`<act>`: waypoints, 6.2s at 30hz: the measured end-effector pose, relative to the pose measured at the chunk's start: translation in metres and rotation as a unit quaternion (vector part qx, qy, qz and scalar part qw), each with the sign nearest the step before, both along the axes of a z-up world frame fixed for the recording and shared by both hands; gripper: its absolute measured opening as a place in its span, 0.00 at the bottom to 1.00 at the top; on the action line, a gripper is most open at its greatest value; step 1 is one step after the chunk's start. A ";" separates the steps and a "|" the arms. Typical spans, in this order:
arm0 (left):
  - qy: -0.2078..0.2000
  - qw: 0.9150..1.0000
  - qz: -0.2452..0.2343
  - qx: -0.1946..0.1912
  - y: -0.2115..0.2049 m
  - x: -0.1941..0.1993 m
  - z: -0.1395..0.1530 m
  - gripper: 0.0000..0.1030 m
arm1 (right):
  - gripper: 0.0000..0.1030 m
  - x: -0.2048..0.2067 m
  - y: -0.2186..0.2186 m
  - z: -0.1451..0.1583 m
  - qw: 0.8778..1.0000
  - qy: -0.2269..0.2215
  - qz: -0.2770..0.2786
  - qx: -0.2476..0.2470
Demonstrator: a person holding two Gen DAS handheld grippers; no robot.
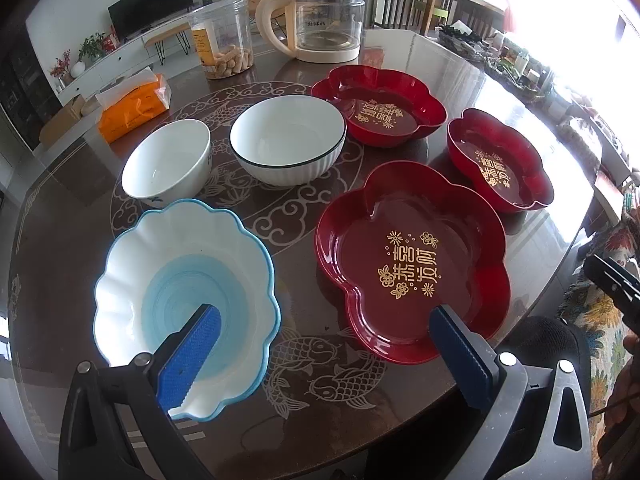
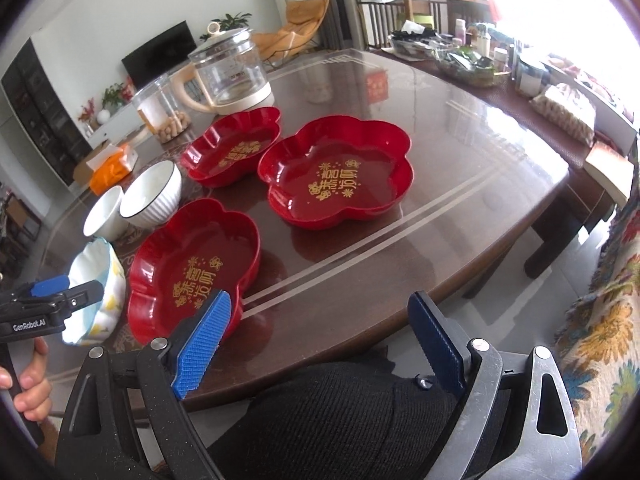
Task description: Organize plates and bowls
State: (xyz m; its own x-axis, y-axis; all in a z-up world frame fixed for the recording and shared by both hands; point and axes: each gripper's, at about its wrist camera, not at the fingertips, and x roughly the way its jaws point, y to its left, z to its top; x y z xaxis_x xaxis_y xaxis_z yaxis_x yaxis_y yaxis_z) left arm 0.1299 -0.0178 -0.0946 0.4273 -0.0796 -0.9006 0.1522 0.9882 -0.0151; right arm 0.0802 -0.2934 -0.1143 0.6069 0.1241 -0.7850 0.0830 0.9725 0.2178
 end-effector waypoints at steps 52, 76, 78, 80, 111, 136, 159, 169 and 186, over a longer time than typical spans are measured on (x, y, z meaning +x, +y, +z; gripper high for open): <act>-0.021 0.998 -0.054 0.003 -0.021 0.056 0.003 0.91 | 0.07 0.058 0.042 -0.070 0.984 0.114 0.109 0.089; 0.050 0.991 -0.084 -0.097 -0.104 0.064 -0.024 0.24 | 0.10 0.040 -0.026 -0.037 0.993 0.065 0.039 0.086; 0.039 0.988 -0.094 -0.112 -0.123 0.068 -0.012 0.24 | 0.10 0.043 -0.044 -0.019 0.996 0.047 0.026 0.075; 0.037 0.986 -0.106 -0.122 -0.144 0.073 -0.004 0.24 | 0.10 0.045 -0.065 -0.004 0.998 0.031 0.010 0.061; -0.131 0.990 0.007 -0.045 -0.054 0.017 0.033 0.96 | 0.75 -0.007 -0.090 0.027 0.987 -0.066 -0.131 -0.058; -0.091 0.995 -0.020 -0.047 -0.029 -0.058 0.019 0.97 | 0.76 -0.057 0.010 0.028 0.994 -0.101 0.026 0.039; -0.008 0.999 -0.049 0.009 -0.015 0.243 0.032 0.96 | 0.75 0.225 0.047 0.001 0.972 0.146 0.044 0.181; 0.052 0.998 -0.019 0.015 -0.014 0.307 -0.029 0.86 | 0.59 0.264 0.071 -0.043 0.971 0.163 0.041 0.168; 0.104 0.994 -0.016 -0.015 -0.015 0.321 -0.050 0.21 | 0.32 0.280 0.072 -0.058 0.980 0.146 0.026 0.133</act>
State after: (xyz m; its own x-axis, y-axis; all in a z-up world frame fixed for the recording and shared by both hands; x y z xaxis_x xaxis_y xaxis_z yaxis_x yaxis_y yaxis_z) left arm 0.4506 -0.0323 -0.1446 0.2282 -0.1186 -0.9664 0.1733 0.9816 -0.0796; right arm 0.3599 -0.2215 -0.1721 0.3496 0.3721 -0.8599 0.1319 0.8891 0.4384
